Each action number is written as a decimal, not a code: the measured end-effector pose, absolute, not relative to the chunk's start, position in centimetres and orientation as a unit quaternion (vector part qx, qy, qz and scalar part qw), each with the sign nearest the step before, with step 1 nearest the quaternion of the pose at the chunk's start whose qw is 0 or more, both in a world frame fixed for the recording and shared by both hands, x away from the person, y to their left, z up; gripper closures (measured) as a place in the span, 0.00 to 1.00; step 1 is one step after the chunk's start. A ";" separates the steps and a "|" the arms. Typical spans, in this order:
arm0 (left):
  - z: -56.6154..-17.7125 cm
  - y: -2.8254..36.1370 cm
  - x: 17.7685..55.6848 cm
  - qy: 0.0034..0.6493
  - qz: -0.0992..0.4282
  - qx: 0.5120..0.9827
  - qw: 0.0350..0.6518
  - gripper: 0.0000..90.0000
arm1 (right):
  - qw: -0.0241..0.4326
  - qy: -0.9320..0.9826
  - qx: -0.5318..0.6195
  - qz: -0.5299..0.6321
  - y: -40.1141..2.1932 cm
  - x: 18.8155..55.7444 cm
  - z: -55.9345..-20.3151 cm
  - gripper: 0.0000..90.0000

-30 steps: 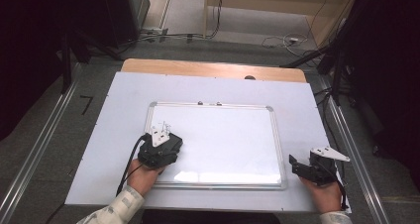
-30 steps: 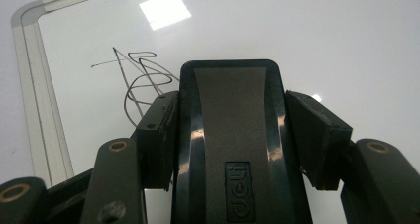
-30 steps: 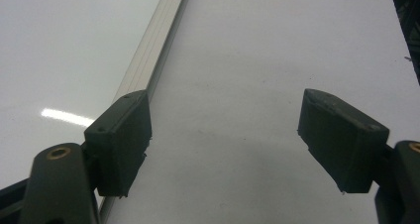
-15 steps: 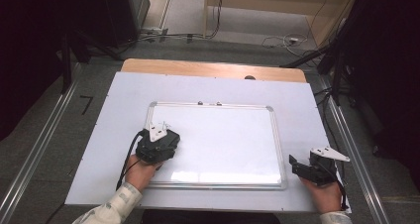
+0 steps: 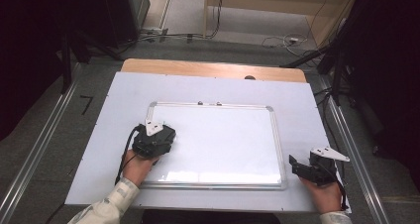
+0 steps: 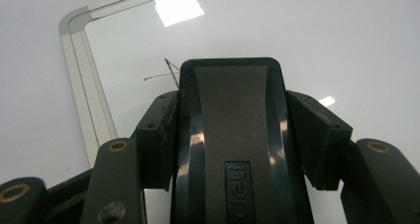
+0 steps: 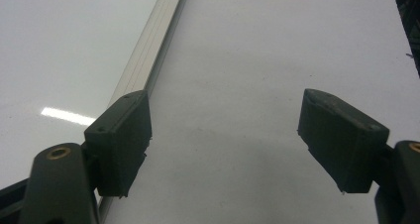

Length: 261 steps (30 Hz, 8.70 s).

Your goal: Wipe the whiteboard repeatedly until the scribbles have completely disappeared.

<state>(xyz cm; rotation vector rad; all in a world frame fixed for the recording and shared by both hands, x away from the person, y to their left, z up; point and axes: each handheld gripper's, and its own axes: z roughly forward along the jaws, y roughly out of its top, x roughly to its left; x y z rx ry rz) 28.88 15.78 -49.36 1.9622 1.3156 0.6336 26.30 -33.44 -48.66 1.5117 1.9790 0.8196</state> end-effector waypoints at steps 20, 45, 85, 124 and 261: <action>-49.5 14.6 29.2 0.500 0.250 0.753 0.346 0.46 | 0.257 0.732 0.556 0.298 -33.2 26.5 -48.7 0.22; -49.6 14.9 29.1 0.503 0.258 0.750 0.345 0.46 | 0.258 0.729 0.558 0.300 -33.4 26.3 -48.7 0.22; -49.7 15.4 30.2 0.507 0.262 0.745 0.344 0.46 | 0.257 0.732 0.557 0.296 -33.3 26.4 -48.8 0.22; -49.3 16.9 35.9 0.567 0.284 0.708 0.310 0.46 | 0.256 0.732 0.558 0.295 -33.3 26.4 -48.9 0.22; -49.5 14.4 31.5 0.500 0.242 0.767 0.321 0.45 | 0.257 0.731 0.561 0.291 -33.4 26.4 -48.9 0.22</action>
